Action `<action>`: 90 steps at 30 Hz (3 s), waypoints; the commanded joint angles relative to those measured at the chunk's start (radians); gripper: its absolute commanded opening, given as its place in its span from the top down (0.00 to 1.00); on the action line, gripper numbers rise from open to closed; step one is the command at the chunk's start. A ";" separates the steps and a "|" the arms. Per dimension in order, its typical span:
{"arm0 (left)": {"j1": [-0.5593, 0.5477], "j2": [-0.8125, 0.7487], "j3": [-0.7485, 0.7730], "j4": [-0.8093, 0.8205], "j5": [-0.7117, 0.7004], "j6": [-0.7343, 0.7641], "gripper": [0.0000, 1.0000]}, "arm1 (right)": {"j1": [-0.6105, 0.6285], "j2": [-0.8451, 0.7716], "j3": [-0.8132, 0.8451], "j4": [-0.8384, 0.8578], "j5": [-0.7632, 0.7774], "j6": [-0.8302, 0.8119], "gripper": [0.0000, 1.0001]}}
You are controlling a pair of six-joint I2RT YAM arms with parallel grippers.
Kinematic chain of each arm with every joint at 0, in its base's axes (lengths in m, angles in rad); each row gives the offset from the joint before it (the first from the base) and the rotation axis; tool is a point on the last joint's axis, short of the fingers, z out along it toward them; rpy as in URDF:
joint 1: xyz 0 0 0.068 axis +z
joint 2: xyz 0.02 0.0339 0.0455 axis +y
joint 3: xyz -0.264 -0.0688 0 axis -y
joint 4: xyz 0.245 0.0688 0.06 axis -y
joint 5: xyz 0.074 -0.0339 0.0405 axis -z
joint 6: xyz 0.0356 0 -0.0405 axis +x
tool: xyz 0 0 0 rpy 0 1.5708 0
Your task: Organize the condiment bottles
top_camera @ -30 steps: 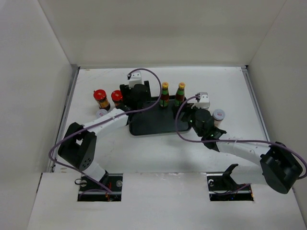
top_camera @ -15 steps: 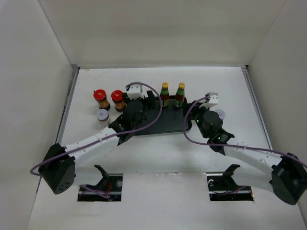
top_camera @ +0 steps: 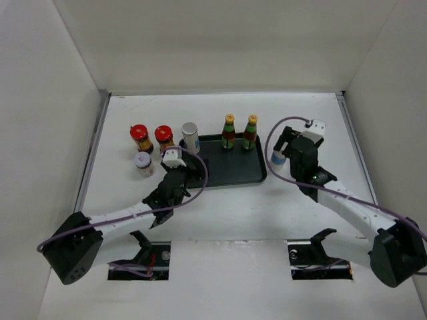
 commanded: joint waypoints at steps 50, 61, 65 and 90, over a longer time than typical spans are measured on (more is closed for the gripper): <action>0.236 -0.279 -0.211 0.134 0.079 -0.228 0.19 | 0.464 0.606 0.682 0.129 -0.161 -0.260 0.53; 0.236 -0.266 -0.205 0.137 0.091 -0.231 0.19 | 0.395 0.783 0.777 0.210 -0.131 -0.288 0.54; 0.236 -0.261 -0.207 0.142 0.091 -0.232 0.19 | 0.366 0.800 0.785 0.226 -0.130 -0.277 0.53; 0.235 -0.242 -0.194 0.148 0.091 -0.219 0.18 | 0.328 0.854 0.831 0.233 -0.162 -0.259 0.13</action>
